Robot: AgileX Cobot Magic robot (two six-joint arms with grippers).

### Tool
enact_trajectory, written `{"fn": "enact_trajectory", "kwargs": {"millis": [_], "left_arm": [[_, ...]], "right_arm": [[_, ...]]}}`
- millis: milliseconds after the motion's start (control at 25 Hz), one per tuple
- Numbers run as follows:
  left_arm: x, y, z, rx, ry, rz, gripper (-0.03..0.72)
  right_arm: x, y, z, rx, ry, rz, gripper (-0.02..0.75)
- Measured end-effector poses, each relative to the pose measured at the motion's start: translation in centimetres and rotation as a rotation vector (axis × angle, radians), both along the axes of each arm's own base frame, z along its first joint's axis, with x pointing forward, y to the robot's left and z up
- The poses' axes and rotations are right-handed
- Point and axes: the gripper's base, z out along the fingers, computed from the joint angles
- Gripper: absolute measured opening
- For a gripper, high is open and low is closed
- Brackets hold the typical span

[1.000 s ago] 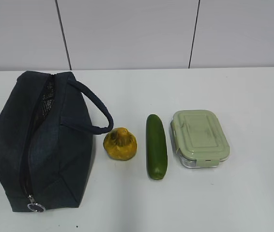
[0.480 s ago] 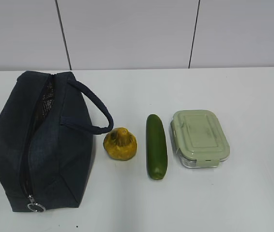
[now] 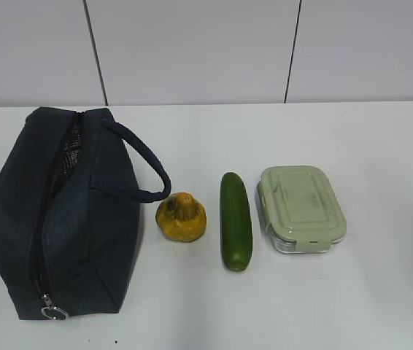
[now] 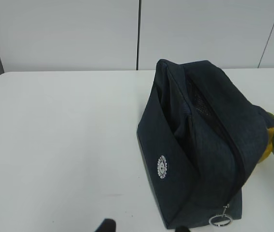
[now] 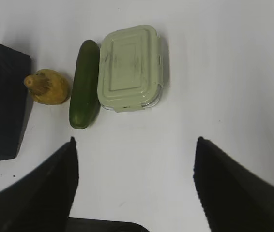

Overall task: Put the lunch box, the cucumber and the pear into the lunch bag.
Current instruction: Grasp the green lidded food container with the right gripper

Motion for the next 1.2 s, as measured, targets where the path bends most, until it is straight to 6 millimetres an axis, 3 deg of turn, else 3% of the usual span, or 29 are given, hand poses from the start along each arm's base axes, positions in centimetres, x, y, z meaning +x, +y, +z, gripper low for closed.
{"fn": "enact_trajectory", "kwargs": {"millis": [400,680,1000,1200], "left_arm": [[0.0,0.0,0.0,0.0,0.0,0.0,0.238],[0.0,0.0,0.0,0.0,0.0,0.0,0.238],[0.0,0.0,0.0,0.0,0.0,0.0,0.238],[0.0,0.0,0.0,0.0,0.0,0.0,0.238]], "right_arm": [[11.2,1.3,0.1,0.062,0.146,0.188,0.519],[18.2,2.3,-2.5,0.193,0.268,0.348,0.512],[22.2,-2.6,-8.1,0.393,0.358,0.298,0.456],[23.0,-3.5,-10.8,0.458,0.363,0.403,0.445]]}}
